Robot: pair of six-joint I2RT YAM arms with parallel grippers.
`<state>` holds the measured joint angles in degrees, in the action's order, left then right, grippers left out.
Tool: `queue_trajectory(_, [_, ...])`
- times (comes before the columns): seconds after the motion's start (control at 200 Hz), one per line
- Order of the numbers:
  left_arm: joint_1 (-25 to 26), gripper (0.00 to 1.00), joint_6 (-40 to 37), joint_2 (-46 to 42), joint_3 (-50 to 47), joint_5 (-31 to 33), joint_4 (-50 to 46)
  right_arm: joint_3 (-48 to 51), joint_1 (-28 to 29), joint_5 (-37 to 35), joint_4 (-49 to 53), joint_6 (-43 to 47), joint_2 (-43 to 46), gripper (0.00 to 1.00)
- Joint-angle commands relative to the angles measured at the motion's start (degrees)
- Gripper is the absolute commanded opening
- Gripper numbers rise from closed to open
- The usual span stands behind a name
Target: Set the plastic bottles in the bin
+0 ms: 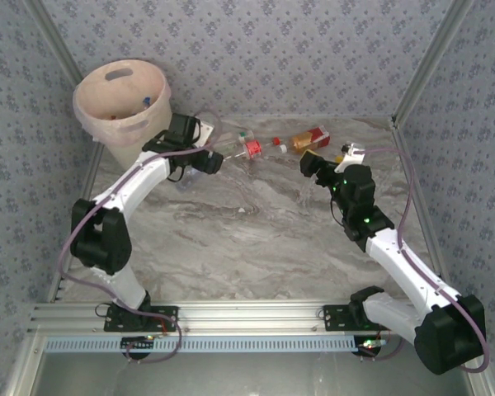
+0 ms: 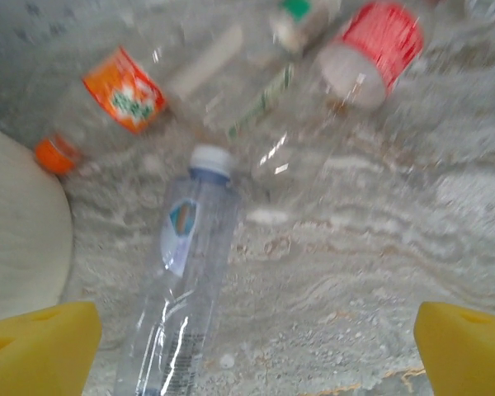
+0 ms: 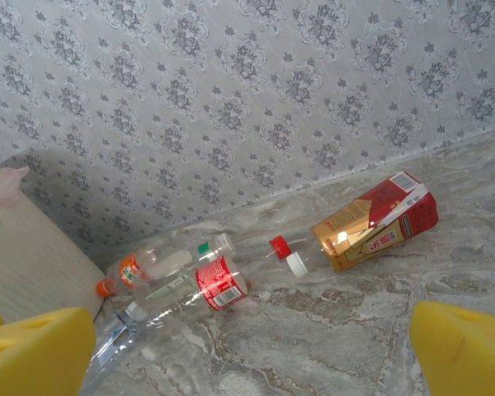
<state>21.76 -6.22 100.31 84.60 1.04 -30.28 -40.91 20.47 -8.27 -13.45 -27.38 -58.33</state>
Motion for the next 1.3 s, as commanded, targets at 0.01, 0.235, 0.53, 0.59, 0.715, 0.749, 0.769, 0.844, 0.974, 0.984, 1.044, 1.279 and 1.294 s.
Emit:
queue_trajectory(0.01, [-0.23, 0.98, -1.59, 4.80, 4.03, 3.16, -6.47, 1.00, -0.34, -0.96, -1.66, 0.92, 0.83, 1.00])
queue_trajectory(0.235, [-1.64, 0.98, -4.83, 14.90, 10.50, 7.20, -10.71, 1.13, -0.50, -1.05, -1.34, 1.17, 0.98, 1.00])
queue_trajectory(0.53, [-6.51, 0.97, -8.71, 22.78, 16.19, 1.06, -13.37, 1.58, -0.63, -1.39, -0.08, 1.71, 1.90, 1.00])
queue_trajectory(0.59, [-6.98, 0.95, -9.53, 23.38, 16.15, -0.63, -13.25, 1.62, -0.76, -1.59, -0.08, 1.71, 1.99, 1.00])
queue_trajectory(0.715, [-7.06, 0.89, -10.78, 24.31, 15.71, -1.64, -12.54, 1.62, -0.72, -1.88, -0.25, 1.55, 1.90, 1.00])
queue_trajectory(0.749, [-7.08, 0.87, -11.00, 24.69, 15.69, -1.65, -12.27, 1.62, -0.69, -2.01, -0.32, 1.46, 1.82, 1.00])
queue_trajectory(0.769, [-7.06, 0.86, -11.16, 24.89, 15.67, -1.57, -12.13, 1.63, -0.77, -2.01, -0.44, 1.40, 1.81, 1.00])
queue_trajectory(0.844, [-7.03, 0.81, -11.27, 25.82, 15.69, -1.21, -11.48, 1.66, -0.77, -2.11, -0.73, 1.27, 1.56, 1.00])
queue_trajectory(0.974, [-6.91, 0.73, -11.10, 26.65, 15.47, -1.17, -9.94, 1.62, -0.77, -2.22, -0.96, 1.18, 1.29, 1.00])
queue_trajectory(0.984, [-6.91, 0.72, -11.10, 26.68, 15.32, -1.14, -9.79, 1.62, -0.73, -2.22, -0.96, 1.18, 1.31, 1.00])
queue_trajectory(1.044, [-6.73, 0.68, -11.03, 26.69, 14.84, -0.93, -8.95, 1.60, -0.71, -2.25, -1.05, 1.23, 1.28, 1.00])
queue_trajectory(1.279, [-6.76, 0.55, -9.49, 24.48, 11.87, -0.51, -5.00, 0.15, -0.28, 5.11, -2.19, 4.27, -0.07, 1.00])
queue_trajectory(1.294, [-6.73, 0.55, -9.40, 24.21, 11.64, -0.51, -4.71, -0.09, -0.19, 5.79, -2.19, 4.53, -0.23, 1.00])
